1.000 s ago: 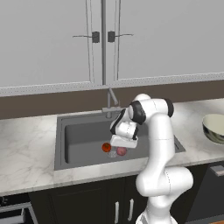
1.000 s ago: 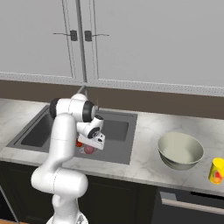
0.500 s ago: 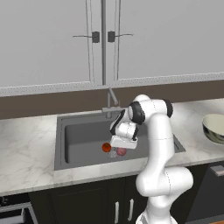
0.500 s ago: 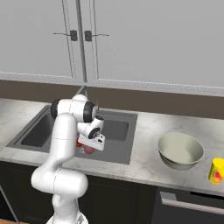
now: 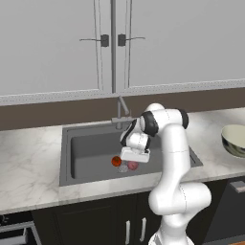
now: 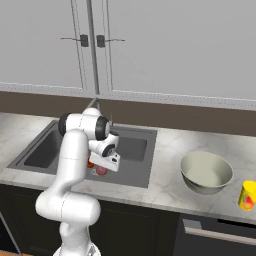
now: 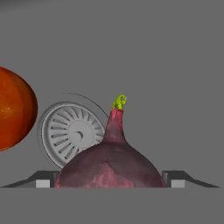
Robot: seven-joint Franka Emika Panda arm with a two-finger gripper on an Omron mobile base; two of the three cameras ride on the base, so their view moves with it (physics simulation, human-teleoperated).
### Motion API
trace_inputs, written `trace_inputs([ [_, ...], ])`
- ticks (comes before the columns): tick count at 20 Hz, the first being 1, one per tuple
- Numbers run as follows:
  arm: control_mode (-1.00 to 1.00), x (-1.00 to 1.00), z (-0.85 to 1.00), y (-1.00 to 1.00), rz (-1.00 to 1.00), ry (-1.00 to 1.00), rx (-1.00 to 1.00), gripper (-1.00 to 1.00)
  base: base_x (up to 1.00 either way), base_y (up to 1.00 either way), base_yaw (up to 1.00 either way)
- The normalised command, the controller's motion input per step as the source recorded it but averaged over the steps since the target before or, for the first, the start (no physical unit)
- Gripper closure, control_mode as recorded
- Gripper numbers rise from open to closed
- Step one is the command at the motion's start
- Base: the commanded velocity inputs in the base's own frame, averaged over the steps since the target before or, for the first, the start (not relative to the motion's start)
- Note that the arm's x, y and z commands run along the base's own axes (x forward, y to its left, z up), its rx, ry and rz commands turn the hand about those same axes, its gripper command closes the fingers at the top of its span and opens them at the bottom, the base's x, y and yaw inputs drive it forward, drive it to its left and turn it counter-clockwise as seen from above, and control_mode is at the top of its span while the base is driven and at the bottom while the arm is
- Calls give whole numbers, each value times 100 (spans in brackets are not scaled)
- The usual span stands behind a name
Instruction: Remove the tomato and onion from the sink. Then move the bowl and cup from the counter to the sink for washing.
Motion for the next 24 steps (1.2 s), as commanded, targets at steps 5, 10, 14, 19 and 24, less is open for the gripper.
trace_inputs([
  [5,-100,-1,0,0,0,5,0,100,0,0,0],
  [10,-100,0,5,-3,0,4,5,100,0,0,0],
  [14,-100,-1,8,-6,0,1,6,100,0,0,0],
  [19,-100,-4,9,-9,0,0,5,100,0,0,0],
  [24,-100,-5,11,-10,0,0,5,100,0,0,0],
])
